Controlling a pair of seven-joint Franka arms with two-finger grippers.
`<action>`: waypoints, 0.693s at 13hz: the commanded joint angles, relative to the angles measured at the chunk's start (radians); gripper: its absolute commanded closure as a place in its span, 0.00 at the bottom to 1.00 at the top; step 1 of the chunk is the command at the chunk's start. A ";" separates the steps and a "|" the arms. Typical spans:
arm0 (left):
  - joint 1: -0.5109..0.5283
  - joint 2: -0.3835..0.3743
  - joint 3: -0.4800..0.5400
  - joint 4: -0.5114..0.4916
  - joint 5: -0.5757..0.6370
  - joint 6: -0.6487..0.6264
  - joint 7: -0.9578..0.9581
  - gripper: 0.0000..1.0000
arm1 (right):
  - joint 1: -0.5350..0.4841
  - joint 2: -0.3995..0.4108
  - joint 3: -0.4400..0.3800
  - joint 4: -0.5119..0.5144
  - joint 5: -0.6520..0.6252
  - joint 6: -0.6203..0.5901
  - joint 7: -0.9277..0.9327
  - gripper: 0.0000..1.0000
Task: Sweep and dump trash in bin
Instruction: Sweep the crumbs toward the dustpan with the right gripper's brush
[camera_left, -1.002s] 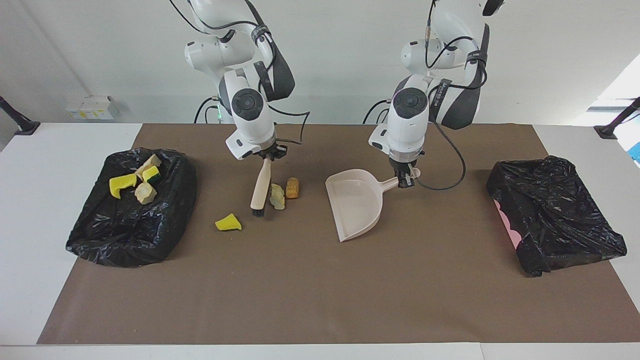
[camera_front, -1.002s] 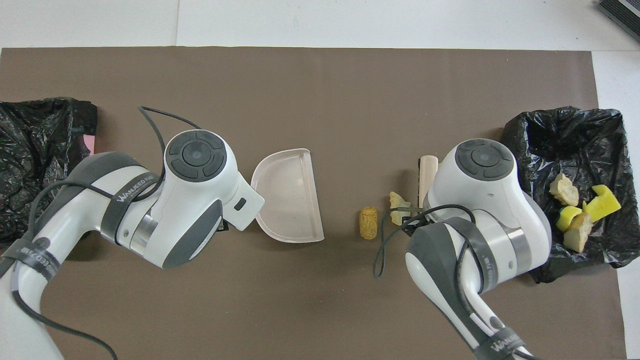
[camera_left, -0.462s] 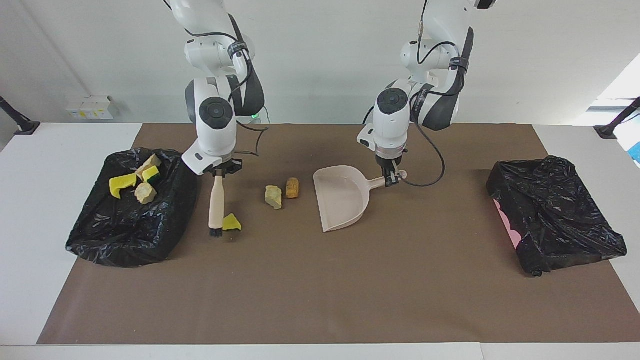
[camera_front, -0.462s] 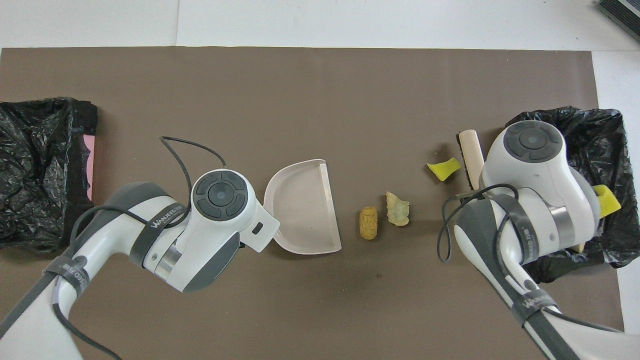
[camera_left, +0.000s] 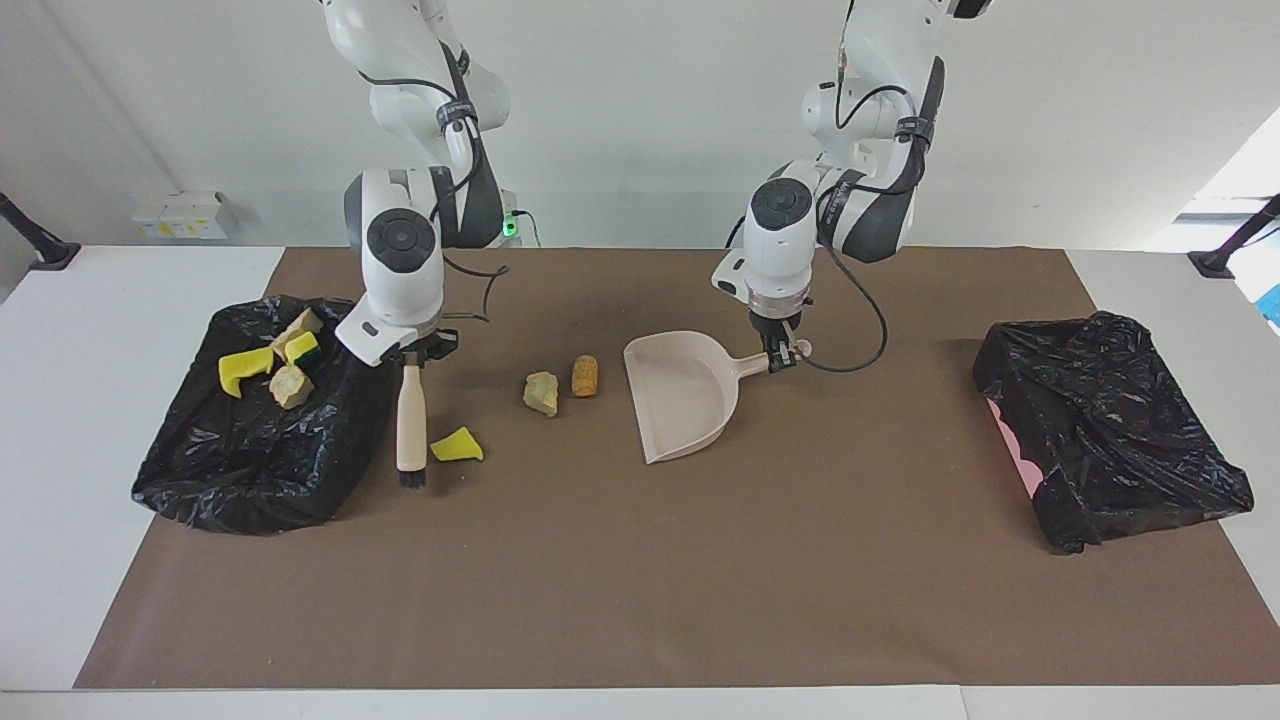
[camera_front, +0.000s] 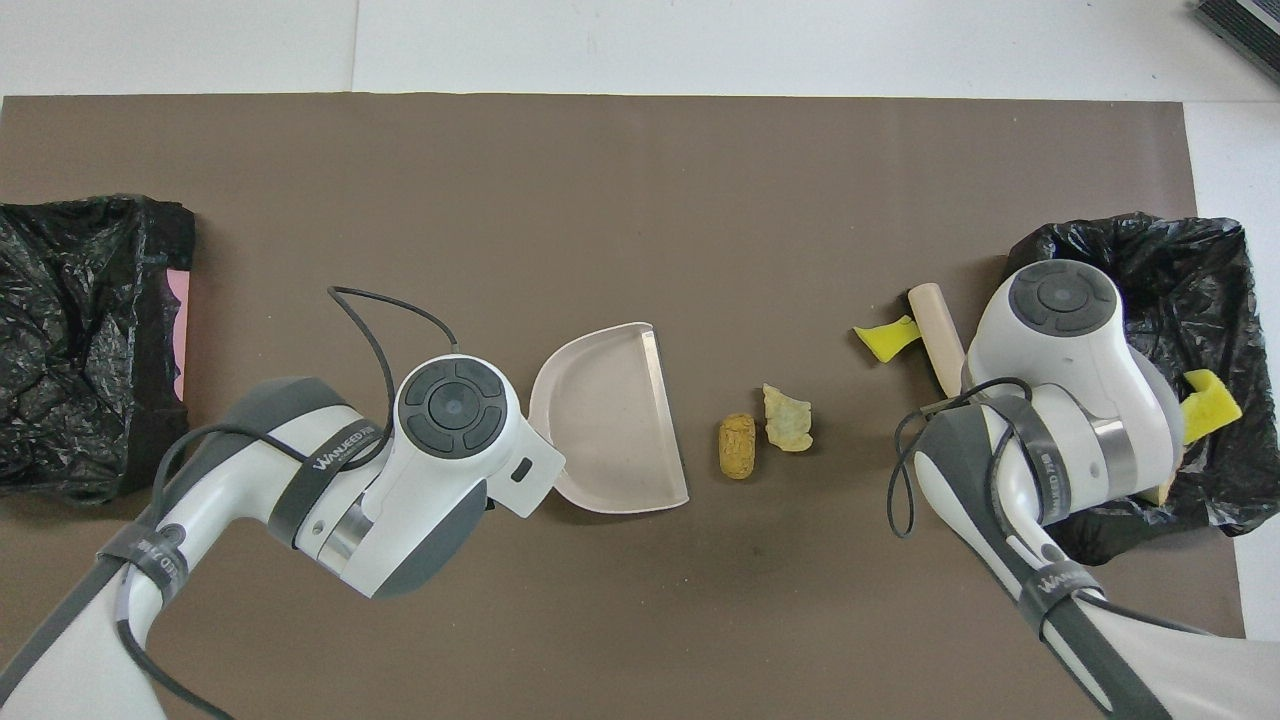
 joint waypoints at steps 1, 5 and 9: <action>-0.017 -0.045 0.013 -0.050 -0.014 0.014 -0.007 0.45 | 0.013 -0.037 0.011 -0.053 0.067 0.030 0.001 1.00; -0.017 -0.057 0.013 -0.065 -0.016 0.020 -0.027 0.49 | 0.125 -0.078 0.011 -0.138 0.143 0.036 0.105 1.00; -0.029 -0.065 0.010 -0.062 -0.010 -0.003 0.010 1.00 | 0.252 -0.097 0.011 -0.155 0.244 0.034 0.226 1.00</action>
